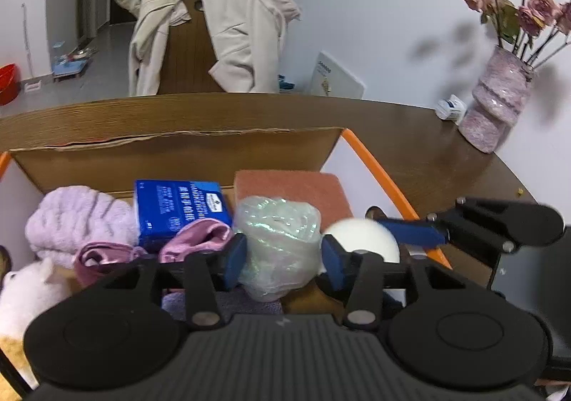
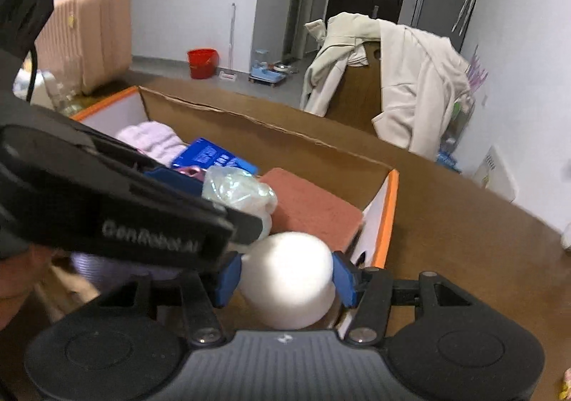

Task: Organize soft objects
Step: 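Carry the sponge into the box with the right tool while the left tool carries the bag there, then open both tools and withdraw them toward the light-blue plush toy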

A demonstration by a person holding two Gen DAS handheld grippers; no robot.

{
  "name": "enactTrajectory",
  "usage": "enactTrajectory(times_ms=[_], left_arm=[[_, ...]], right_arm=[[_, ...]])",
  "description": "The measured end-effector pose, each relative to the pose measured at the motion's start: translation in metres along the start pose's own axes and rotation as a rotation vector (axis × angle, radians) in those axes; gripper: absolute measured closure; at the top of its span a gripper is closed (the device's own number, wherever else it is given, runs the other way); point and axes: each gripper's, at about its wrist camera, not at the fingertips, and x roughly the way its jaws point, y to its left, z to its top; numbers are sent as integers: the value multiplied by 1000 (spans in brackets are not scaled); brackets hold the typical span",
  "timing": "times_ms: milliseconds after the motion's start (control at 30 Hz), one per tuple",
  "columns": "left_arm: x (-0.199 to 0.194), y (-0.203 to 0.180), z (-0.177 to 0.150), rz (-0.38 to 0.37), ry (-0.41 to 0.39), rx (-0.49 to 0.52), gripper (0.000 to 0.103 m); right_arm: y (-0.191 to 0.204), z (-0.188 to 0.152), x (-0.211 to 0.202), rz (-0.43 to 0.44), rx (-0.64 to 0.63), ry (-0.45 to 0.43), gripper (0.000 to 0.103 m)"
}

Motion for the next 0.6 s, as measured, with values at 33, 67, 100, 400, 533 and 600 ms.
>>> enactTrajectory(times_ms=[33,67,100,400,533,600], left_arm=[[0,-1,-3,-17,-7,12,34],[-1,-2,-5,-29,-18,24,29],[-3,-4,-5,-25,-27,32,25],[-61,-12,4,28,-105,31,19],[-116,-16,2,55,-170,45,17],[-146,-21,-5,75,-207,64,16]], right_arm=[[2,-1,0,2,-5,-9,41],[3,-3,0,11,-12,-15,38],[5,-4,0,18,-23,-20,35],[-5,-1,-59,-51,-18,-96,27],[-10,-2,-114,-72,5,-167,23],[-9,-5,-143,-81,4,-200,22]])
